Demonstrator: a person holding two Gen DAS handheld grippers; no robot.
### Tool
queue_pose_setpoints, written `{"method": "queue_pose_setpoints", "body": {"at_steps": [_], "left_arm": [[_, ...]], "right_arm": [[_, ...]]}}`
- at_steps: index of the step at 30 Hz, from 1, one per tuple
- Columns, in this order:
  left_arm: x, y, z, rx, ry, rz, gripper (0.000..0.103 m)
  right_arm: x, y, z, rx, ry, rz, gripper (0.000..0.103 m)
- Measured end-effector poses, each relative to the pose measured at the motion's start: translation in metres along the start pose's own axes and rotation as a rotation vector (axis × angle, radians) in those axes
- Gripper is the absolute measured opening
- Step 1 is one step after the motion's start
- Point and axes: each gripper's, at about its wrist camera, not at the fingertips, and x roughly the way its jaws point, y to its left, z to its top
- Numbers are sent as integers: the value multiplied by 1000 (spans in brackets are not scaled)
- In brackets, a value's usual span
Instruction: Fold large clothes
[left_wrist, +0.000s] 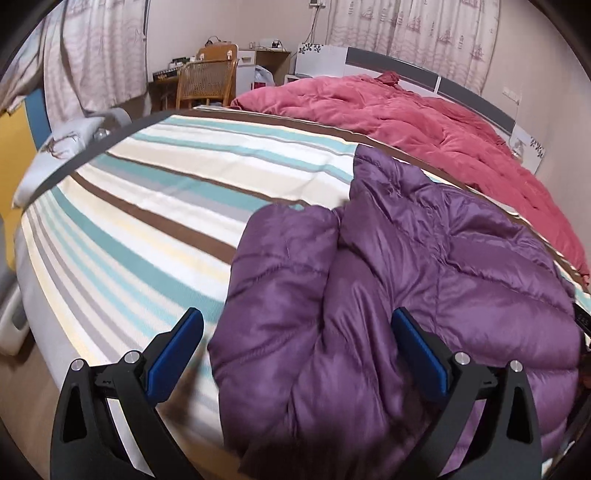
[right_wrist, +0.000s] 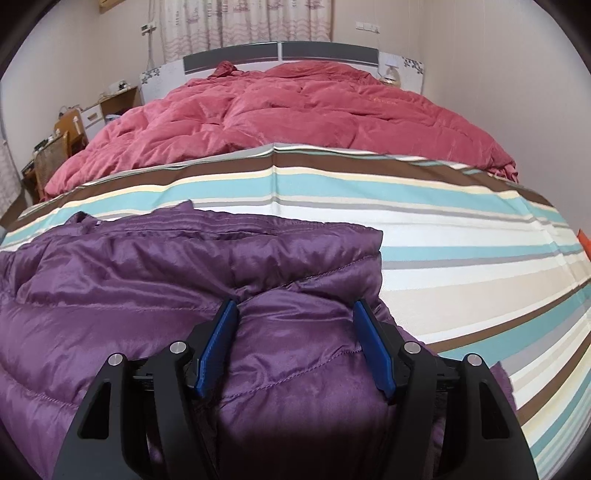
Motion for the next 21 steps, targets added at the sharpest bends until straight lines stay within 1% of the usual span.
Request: {"method": "queue_pose_setpoints", "body": {"at_steps": [4, 8, 10, 13, 17, 18, 19, 20, 21], "left_arm": [[-7, 2, -7, 1, -5, -39, 101], [-5, 2, -12, -32, 46, -90, 101], [-6, 3, -17, -54, 68, -128, 101], [-11, 1, -22, -63, 65, -150, 100], [-19, 2, -24, -92, 56, -163, 100], [-21, 3, -25, -102, 54, -164, 99], [-21, 3, -26, -110, 57, -161, 99], [-20, 2, -27, -110, 64, -154, 97], [-20, 0, -29, -105, 74, -132, 95]], "right_arm": [[-23, 7, -3, -50, -29, 16, 65], [-55, 20, -12, -103, -67, 59, 65], [-68, 29, -18, -117, -79, 84, 65], [-86, 41, -26, -131, -97, 123, 65], [-100, 55, -35, -143, -86, 151, 65], [-102, 58, -37, -144, -84, 155, 63], [-105, 63, -40, -152, -79, 167, 49], [-106, 65, -41, -157, -73, 174, 43], [-108, 70, -44, -165, -62, 182, 42]]}}
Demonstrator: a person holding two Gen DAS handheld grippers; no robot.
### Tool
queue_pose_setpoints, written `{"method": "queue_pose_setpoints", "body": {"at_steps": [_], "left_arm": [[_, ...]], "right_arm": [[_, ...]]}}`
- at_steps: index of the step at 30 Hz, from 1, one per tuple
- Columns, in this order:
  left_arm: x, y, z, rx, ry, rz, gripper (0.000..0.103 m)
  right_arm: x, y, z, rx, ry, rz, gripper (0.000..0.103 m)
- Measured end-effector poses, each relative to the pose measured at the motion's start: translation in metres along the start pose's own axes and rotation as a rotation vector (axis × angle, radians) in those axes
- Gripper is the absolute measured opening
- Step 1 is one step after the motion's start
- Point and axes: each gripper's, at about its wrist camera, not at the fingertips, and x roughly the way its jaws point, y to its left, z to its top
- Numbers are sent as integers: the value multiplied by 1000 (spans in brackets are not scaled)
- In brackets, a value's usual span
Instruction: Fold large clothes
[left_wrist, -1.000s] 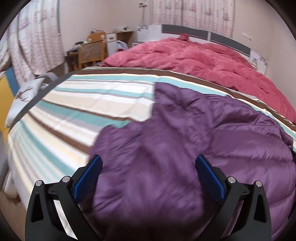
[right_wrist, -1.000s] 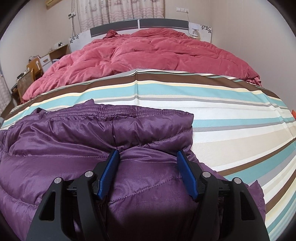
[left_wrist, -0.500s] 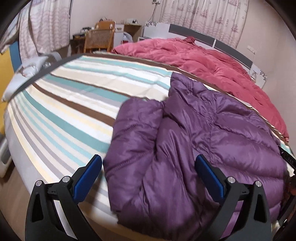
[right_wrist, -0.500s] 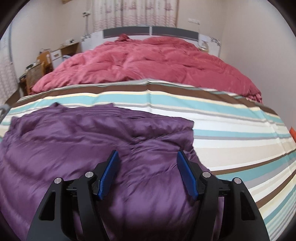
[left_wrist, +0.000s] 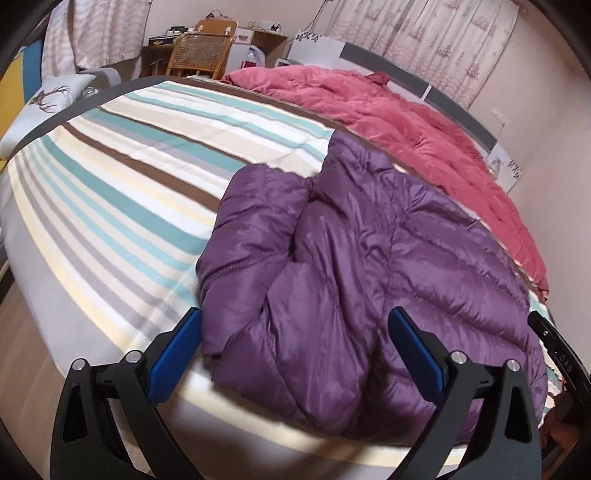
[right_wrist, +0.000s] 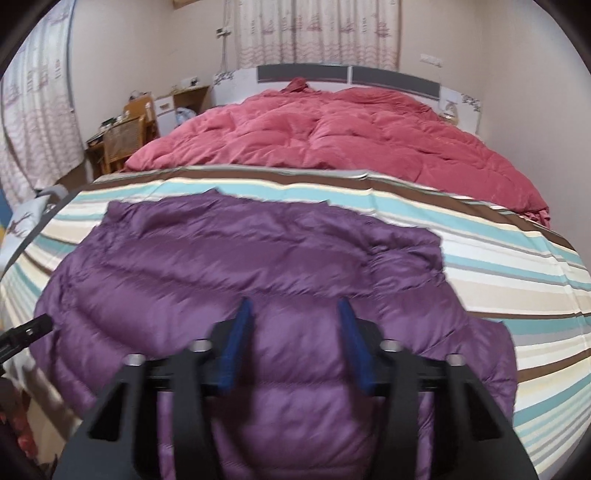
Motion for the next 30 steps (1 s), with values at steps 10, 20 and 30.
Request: {"method": "queue_pose_setpoints", "body": {"at_steps": [10, 20, 30], "left_arm": [[-8, 3, -17, -56, 8, -44, 88], [3, 0, -20, -99, 13, -146, 96], [19, 8, -14, -226, 5, -242, 86]], "right_arm": [[-7, 34, -13, -55, 17, 52, 33], [19, 35, -24, -51, 87, 51, 33], [22, 35, -28, -43, 87, 55, 33]]}}
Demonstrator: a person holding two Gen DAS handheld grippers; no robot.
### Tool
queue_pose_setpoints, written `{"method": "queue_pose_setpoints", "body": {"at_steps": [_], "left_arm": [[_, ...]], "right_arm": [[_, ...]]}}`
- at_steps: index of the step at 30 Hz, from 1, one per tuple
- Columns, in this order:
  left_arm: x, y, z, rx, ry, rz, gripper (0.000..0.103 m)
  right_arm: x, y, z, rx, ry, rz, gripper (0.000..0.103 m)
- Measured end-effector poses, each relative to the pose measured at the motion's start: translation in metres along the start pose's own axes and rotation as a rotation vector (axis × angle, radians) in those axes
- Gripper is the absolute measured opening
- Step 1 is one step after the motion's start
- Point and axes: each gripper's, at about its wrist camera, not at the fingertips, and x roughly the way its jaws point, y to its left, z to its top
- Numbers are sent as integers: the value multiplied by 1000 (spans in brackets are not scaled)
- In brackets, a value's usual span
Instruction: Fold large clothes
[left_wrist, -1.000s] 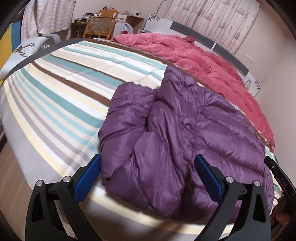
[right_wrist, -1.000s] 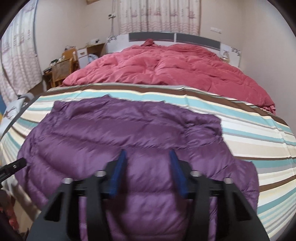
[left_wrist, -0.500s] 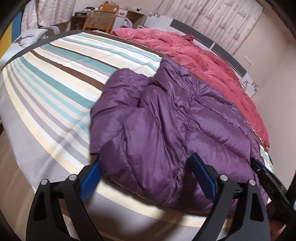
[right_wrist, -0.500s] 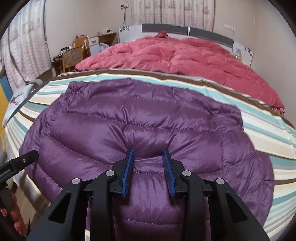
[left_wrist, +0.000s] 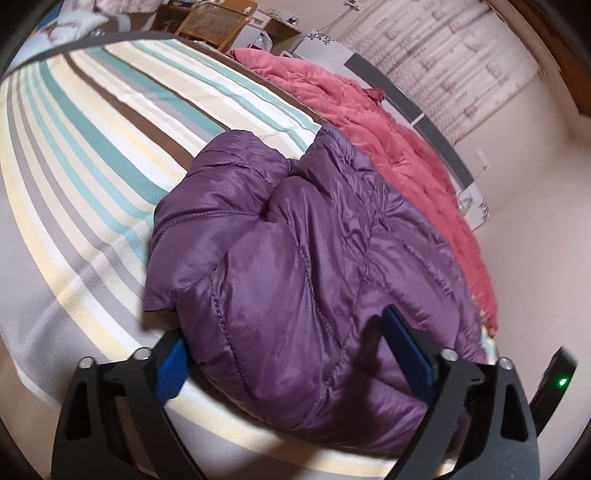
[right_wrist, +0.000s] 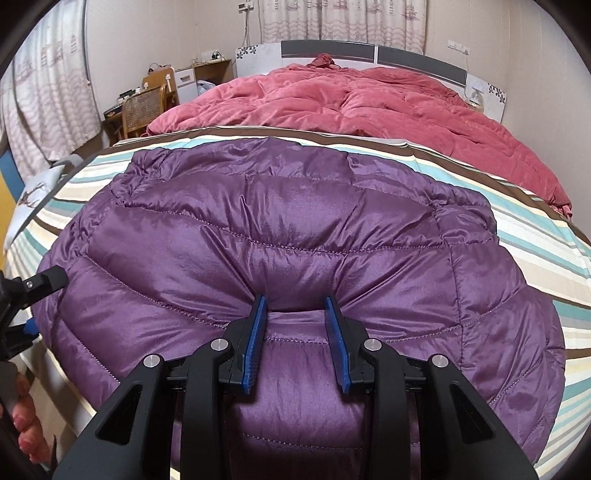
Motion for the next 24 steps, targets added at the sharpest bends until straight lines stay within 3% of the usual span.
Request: {"method": "queue_pose_setpoints", "body": {"at_steps": [2, 6, 9, 13, 15, 17, 22, 24], "left_arm": [[1, 3, 0, -17, -1, -12, 75], [-6, 0, -2, -2, -48, -66, 71], [1, 0, -1, 10, -29, -62, 82], [13, -4, -1, 24, -13, -50, 89], [13, -5, 2, 12, -16, -60, 84], [14, 0, 7, -53, -23, -93, 67], [24, 10, 13, -100, -21, -130, 63], [26, 9, 13, -88, -27, -119, 56]], "right_arm": [[2, 0, -1, 9, 1, 7, 33], [3, -2, -1, 12, -1, 8, 33], [1, -2, -1, 19, -3, 12, 33], [2, -5, 0, 30, 2, 26, 33], [2, -5, 1, 32, 3, 28, 33], [2, -6, 1, 29, 0, 24, 33], [2, -7, 1, 35, 2, 26, 33], [-4, -8, 4, 51, -13, 41, 33]]}}
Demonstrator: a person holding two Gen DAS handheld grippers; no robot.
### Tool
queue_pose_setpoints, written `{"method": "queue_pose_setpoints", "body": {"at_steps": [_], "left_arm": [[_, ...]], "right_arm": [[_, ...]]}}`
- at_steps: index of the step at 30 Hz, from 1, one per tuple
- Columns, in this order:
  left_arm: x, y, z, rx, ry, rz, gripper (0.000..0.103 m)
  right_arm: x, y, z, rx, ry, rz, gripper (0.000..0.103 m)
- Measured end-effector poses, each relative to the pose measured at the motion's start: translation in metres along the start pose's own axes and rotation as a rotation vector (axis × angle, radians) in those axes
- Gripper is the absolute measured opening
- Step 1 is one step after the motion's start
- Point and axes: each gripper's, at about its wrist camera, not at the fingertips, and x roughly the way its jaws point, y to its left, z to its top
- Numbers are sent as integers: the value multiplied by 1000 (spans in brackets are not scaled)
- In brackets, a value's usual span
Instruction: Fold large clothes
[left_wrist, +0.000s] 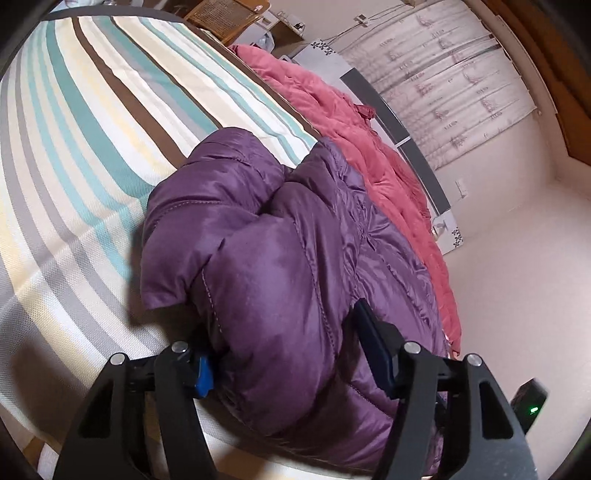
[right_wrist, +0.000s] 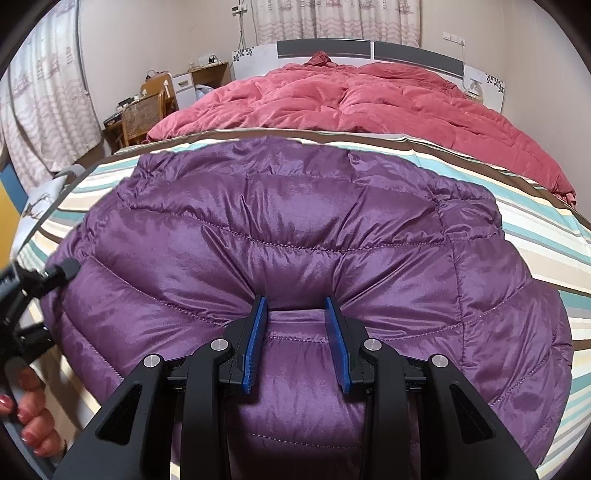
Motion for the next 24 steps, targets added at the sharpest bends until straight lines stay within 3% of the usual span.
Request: {"method": "queue_pose_setpoints", "body": {"at_steps": [1, 5, 8, 10, 13, 18, 22, 24], "left_arm": [[0, 1, 0, 5, -11, 24, 46], [2, 2, 1, 14, -14, 16, 34], [-7, -6, 2, 54, -42, -6, 25], [-16, -14, 2, 93, -72, -39, 23], [-33, -42, 0, 217, -126, -85, 21], [-54, -87, -8, 396, -179, -150, 21], [-67, -109, -12, 510, -213, -157, 21], [-70, -116, -13, 534, -219, -156, 21]], "right_arm": [[-4, -1, 1, 14, -17, 16, 33], [-9, 2, 10, 24, -72, 36, 33], [11, 11, 13, -5, -24, 22, 33], [29, 16, 8, -41, 26, 3, 33], [35, 20, 5, -81, 23, -21, 33], [30, 13, 2, -53, -3, 15, 33], [9, -7, -1, 60, -47, 85, 33], [-10, -16, -5, 85, -89, 68, 33]]}}
